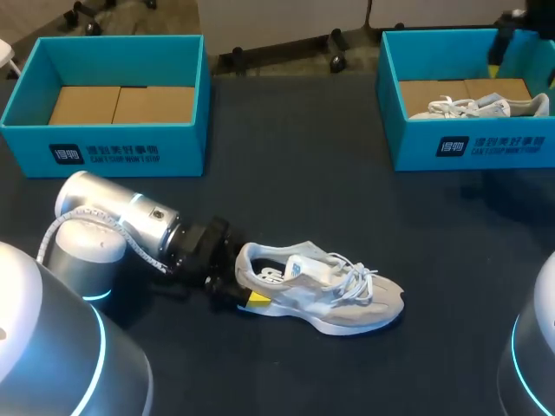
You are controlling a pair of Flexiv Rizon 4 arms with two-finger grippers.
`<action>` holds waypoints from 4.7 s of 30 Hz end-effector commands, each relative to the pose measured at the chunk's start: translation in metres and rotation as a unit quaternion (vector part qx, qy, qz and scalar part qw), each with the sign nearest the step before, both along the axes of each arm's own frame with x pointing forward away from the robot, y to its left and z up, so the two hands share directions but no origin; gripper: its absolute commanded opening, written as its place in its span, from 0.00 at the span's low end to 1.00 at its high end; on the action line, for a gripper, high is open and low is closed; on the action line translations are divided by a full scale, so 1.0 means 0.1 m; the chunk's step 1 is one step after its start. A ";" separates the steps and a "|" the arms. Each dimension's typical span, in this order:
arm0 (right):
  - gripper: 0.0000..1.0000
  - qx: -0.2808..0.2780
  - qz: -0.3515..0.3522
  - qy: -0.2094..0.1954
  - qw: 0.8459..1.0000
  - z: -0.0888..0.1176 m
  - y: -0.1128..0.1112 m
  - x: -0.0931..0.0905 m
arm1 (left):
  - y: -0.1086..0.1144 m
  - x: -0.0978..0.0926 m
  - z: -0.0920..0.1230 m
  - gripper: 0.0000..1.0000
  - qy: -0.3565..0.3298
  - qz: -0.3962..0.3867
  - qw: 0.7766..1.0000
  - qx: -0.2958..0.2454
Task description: Take the shoe out of the shoebox, open the shoe tongue, remove and reinsert the insole, then place the shoe into the shoebox
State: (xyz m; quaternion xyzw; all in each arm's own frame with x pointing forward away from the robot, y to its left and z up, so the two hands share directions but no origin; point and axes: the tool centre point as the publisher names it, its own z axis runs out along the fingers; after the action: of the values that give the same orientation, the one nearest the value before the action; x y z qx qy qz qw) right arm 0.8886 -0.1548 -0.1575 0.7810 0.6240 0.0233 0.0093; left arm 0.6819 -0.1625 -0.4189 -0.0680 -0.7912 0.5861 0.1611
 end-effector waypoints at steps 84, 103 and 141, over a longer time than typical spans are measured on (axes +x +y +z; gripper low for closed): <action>1.00 0.026 -0.024 -0.019 0.999 -0.32 2.24 -1.14 | 0.20 -0.11 0.01 0.00 -0.018 0.080 0.997 -0.003; 1.00 -0.015 0.079 -0.054 0.995 -0.73 2.93 -1.84 | 0.20 -0.11 0.01 0.00 -0.018 0.080 0.997 -0.003; 1.00 -0.022 0.040 -0.091 0.995 -1.23 3.70 -2.36 | 0.20 -0.11 0.01 0.00 -0.018 0.080 0.997 -0.003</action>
State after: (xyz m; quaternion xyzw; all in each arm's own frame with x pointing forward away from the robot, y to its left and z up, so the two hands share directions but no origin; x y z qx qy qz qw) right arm 0.6598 0.1823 -0.2700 0.7252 0.6804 0.0928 0.0494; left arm 0.6719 -0.1434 -0.4173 -0.0157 -0.7952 0.5979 0.1000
